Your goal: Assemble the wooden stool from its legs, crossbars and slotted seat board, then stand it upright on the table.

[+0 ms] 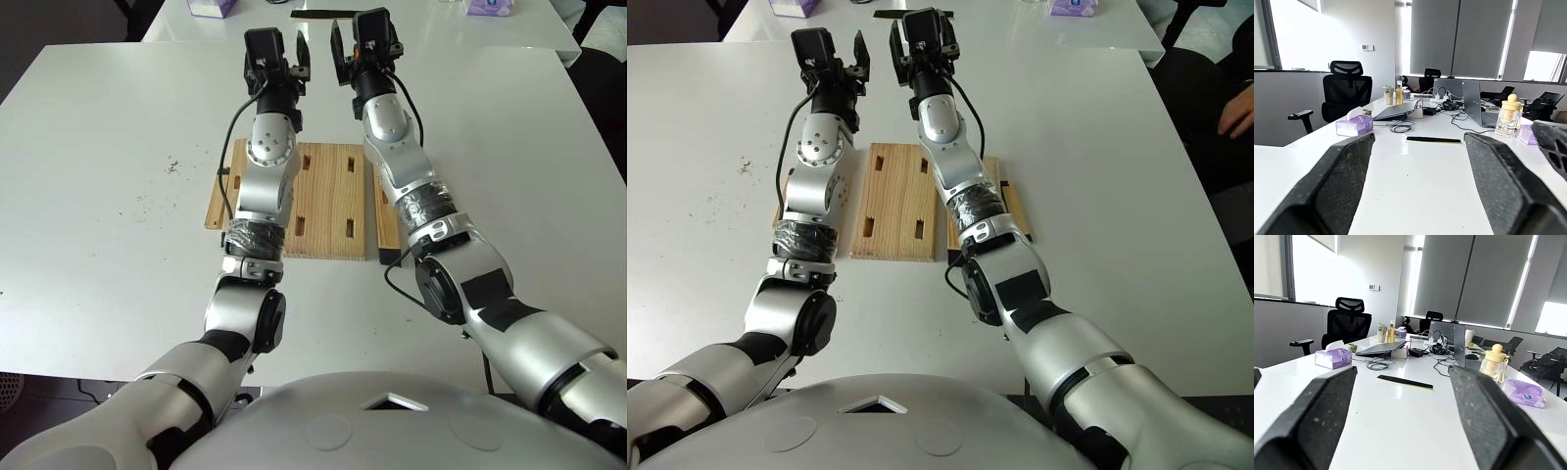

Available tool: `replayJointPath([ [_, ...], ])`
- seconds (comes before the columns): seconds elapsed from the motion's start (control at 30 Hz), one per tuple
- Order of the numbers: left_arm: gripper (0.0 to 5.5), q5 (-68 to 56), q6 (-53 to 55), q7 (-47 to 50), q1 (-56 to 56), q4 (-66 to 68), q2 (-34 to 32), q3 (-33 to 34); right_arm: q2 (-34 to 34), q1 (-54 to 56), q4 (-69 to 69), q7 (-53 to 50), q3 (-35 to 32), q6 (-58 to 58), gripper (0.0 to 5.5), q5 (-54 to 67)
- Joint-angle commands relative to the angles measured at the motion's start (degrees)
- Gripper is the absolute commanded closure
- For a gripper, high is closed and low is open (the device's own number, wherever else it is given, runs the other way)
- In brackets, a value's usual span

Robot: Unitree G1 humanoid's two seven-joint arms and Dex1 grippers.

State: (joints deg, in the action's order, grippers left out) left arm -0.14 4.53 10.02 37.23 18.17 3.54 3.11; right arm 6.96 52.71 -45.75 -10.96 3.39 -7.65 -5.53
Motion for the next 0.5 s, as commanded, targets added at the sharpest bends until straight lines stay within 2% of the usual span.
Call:
replayJointPath([
  [0.03, 2.11, -1.2, 1.1, -0.2, 0.4, 1.0, 0.1, 1.2, 1.6, 1.6, -0.5, 0.4, -0.1, 0.4, 2.05, 0.4],
  [0.3, 2.11, -2.6, 1.2, -1.1, 0.4, 1.3, -0.2, 2.6, 1.8, 2.5, -2.0, 0.3, 0.0, -0.3, 2.05, 0.3],
  [0.5, 1.46, -2.5, 0.7, -0.4, 0.6, 1.3, -0.1, 3.0, 1.8, 2.9, -2.8, 0.3, 0.1, -0.7, 2.07, 0.2],
])
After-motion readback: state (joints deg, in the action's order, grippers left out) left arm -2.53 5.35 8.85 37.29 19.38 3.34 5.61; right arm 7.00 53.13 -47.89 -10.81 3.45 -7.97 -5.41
